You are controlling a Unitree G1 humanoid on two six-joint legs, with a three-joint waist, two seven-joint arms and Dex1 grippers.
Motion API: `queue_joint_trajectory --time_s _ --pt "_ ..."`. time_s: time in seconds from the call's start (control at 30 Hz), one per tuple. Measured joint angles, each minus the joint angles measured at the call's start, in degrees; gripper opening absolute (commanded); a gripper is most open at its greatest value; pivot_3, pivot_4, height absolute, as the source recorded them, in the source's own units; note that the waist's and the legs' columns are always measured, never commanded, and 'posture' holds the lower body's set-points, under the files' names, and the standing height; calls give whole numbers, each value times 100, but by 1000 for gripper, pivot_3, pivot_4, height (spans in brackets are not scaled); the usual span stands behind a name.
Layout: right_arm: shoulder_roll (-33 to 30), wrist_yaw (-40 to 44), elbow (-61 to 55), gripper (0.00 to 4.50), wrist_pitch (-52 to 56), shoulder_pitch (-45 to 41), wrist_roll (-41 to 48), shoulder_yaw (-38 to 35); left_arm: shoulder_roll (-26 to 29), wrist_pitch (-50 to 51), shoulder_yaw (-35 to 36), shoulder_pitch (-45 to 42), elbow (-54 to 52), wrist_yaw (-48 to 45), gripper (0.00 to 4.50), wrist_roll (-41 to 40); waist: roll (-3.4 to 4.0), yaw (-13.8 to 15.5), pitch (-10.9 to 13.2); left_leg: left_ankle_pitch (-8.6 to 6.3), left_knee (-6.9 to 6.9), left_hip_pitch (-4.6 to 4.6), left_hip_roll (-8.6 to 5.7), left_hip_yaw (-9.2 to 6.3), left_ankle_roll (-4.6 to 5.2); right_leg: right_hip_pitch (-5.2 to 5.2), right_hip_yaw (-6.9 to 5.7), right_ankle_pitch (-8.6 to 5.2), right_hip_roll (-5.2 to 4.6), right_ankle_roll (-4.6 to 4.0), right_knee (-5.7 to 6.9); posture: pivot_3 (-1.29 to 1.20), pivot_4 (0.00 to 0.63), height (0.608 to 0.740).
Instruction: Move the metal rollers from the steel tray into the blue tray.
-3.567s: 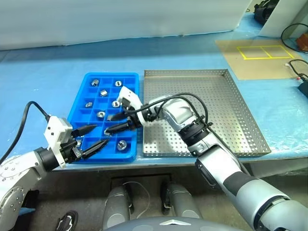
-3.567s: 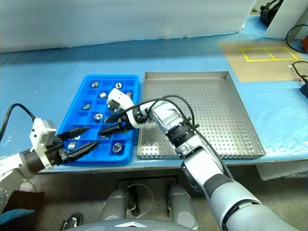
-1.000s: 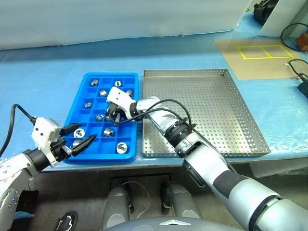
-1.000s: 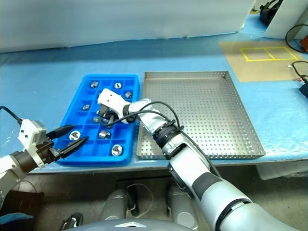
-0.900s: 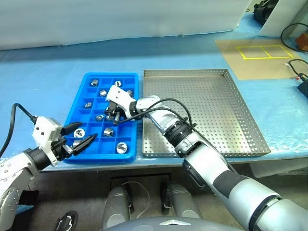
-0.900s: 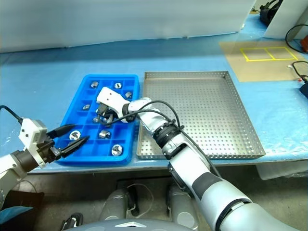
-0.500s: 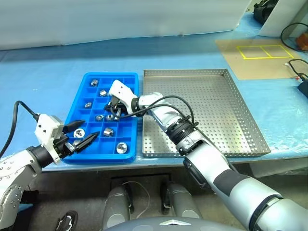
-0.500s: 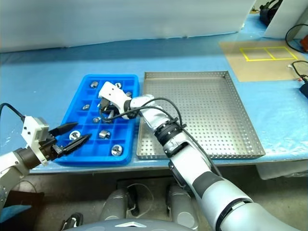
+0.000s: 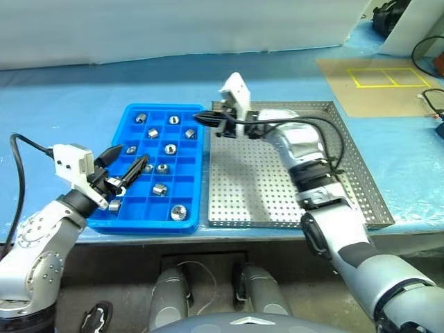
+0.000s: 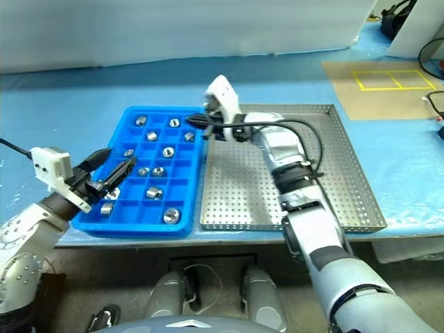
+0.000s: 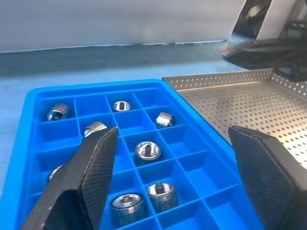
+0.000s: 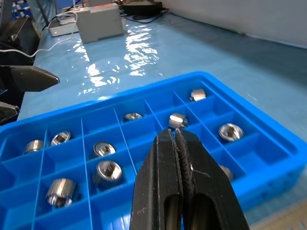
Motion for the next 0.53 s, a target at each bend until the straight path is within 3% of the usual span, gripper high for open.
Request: queue_joint_trajectory --time_s 0.23,0.53 --pt "-452 410 -394 29 282 908 91 322 -566 -315 -475 -187 73 343 3918 333 0 62 0 1 3 4 1 -1 0 3 -1 0 0 0 1 -141 150 740" --pt "-328 -123 -499 29 361 951 48 397 -769 -552 -758 18 130 342 3918 564 0 112 0 0 2 2 1 -3 0 2 -3 1 0 0 -3 -134 150 740"
